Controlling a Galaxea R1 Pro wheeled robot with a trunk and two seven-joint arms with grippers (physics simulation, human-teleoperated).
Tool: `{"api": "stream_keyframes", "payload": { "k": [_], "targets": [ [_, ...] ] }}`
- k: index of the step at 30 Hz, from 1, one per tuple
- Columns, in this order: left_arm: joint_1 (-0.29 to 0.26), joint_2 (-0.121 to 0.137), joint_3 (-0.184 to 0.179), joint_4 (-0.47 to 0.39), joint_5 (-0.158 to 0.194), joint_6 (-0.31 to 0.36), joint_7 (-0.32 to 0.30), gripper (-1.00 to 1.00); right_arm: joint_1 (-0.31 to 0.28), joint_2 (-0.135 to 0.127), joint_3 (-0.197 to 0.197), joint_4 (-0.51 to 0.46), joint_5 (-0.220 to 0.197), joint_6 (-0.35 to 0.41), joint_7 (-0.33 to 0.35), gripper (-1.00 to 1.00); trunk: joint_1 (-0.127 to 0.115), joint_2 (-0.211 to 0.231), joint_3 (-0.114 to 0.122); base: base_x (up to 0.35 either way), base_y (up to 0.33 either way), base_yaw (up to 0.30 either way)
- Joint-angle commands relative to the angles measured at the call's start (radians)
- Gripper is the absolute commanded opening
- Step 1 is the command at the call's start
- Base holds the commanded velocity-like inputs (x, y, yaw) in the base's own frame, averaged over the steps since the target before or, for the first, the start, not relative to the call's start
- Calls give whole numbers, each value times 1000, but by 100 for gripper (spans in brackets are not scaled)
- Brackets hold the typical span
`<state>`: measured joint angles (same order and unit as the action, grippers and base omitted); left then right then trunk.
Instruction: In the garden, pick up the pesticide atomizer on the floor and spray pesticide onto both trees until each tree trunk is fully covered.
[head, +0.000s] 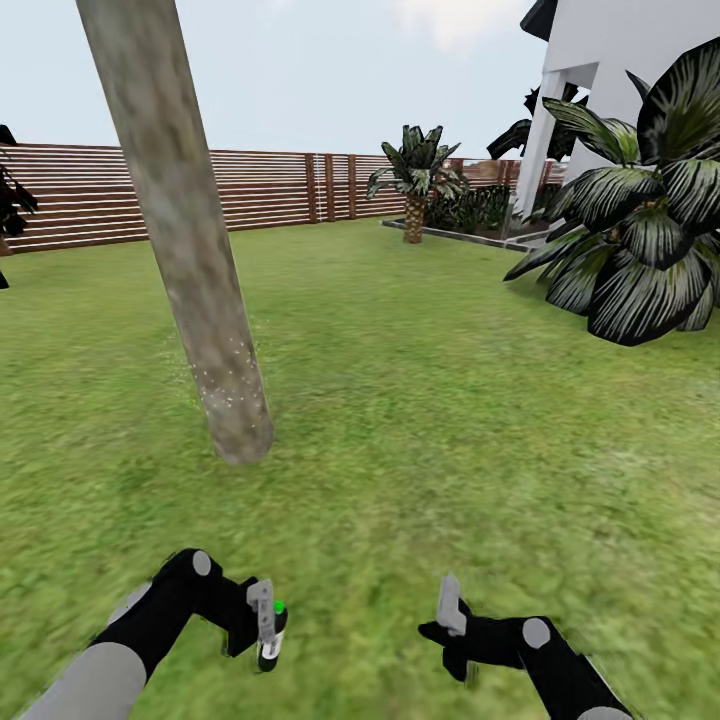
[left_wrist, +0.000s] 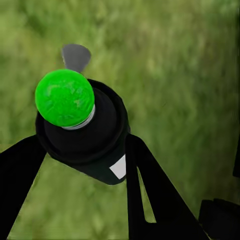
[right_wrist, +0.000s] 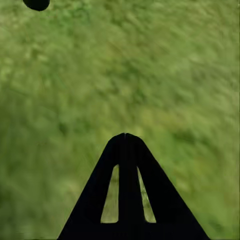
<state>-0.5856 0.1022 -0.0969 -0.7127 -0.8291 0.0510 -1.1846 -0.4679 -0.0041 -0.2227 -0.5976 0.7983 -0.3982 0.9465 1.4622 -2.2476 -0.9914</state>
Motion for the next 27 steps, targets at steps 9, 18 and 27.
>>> {"api": "stream_keyframes", "payload": {
  "k": [9, 18, 27],
  "targets": [
    [0, -75, -9, 1, -9, -10, 89, -100, -31, 87, 158, -1, 3, -2, 17, -100, 0, 0, -1, 0, 0, 0],
    [1, -116, -97, 3, -9, -11, 93, -100, -37, 110, 163, -5, 4, -2, 17, -100, 0, 0, -1, 0, 0, 0],
    [1, -113, -178, 4, -9, -7, 93, -100, -37, 108, 163, -5, 4, -2, 17, -100, 0, 0, -1, 0, 0, 0]
  ]
}}
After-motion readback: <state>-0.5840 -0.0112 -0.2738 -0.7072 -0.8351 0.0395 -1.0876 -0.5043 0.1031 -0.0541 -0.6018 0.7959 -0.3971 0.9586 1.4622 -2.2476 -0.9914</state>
